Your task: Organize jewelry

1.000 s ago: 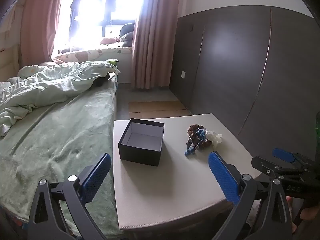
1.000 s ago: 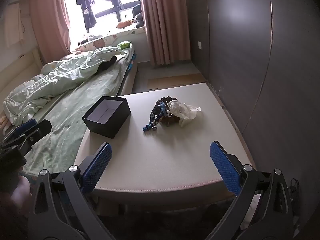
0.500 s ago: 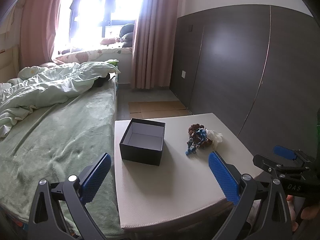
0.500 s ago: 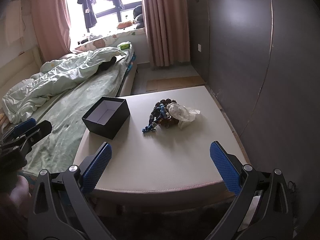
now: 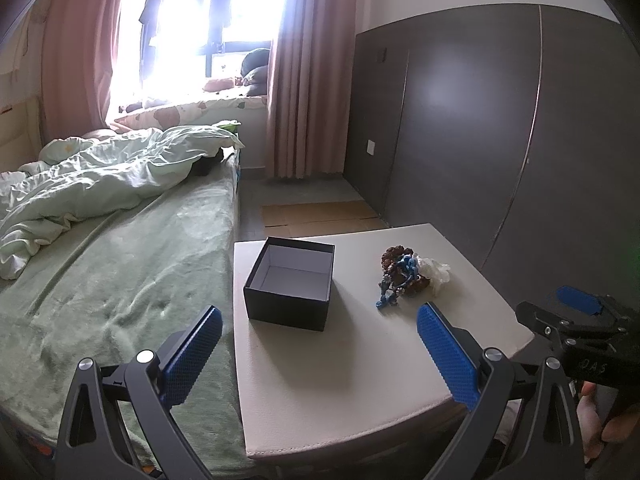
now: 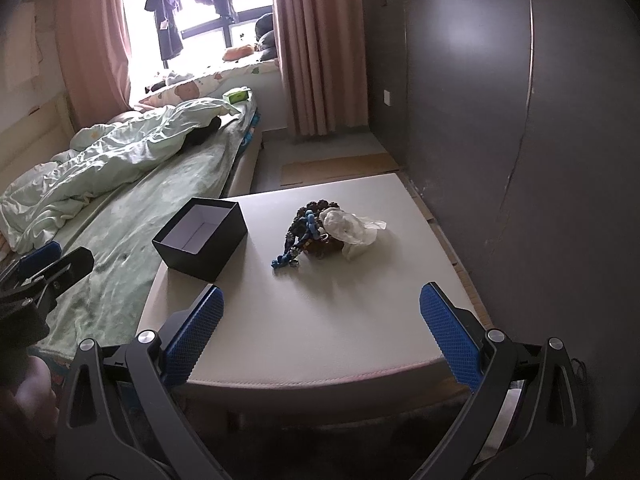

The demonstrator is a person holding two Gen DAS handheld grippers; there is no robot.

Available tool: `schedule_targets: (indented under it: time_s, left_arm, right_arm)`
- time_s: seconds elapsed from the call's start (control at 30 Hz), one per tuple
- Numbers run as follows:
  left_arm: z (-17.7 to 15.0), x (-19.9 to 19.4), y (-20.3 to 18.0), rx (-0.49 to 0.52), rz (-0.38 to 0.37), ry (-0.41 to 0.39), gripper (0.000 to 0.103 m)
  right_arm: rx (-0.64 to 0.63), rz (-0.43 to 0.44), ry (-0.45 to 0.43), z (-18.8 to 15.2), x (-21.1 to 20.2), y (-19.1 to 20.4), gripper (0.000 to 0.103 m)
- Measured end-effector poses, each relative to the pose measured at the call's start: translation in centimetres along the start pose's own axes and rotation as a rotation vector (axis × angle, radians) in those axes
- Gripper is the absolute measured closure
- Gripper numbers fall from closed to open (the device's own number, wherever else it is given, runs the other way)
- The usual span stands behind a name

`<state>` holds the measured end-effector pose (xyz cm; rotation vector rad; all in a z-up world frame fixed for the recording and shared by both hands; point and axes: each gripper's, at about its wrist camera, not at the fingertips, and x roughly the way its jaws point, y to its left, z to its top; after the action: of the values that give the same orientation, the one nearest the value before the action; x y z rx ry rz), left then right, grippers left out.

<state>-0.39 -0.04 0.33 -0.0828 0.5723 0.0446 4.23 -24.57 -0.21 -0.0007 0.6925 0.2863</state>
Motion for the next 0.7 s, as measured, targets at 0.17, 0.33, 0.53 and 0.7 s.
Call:
schedule_targets:
  time_s: [0.17, 0.33, 0.53, 0.7]
  left_arm:
    - [-0.02, -0.11, -0.18, 0.009, 0.004, -0.002, 0.008]
    - [-0.02, -0.1, -0.34, 0.011, 0.005, -0.003, 0.008]
    - [0.14, -0.15, -0.35, 0.014, 0.0, 0.002, 0.008]
    - [0.25, -0.22, -0.31, 0.009, -0.006, 0.001, 0.008]
  right_arm:
    - [0.002, 0.001, -0.003, 0.04, 0.05, -0.18, 0.005]
    - [0.01, 0.0, -0.001, 0.08, 0.01, -0.34, 0.005]
    - [0.022, -0.001, 0.003, -0.01, -0.07, -0.68, 0.005]
    - [0.031, -0.003, 0.004, -0.02, -0.26, -0.71, 0.005]
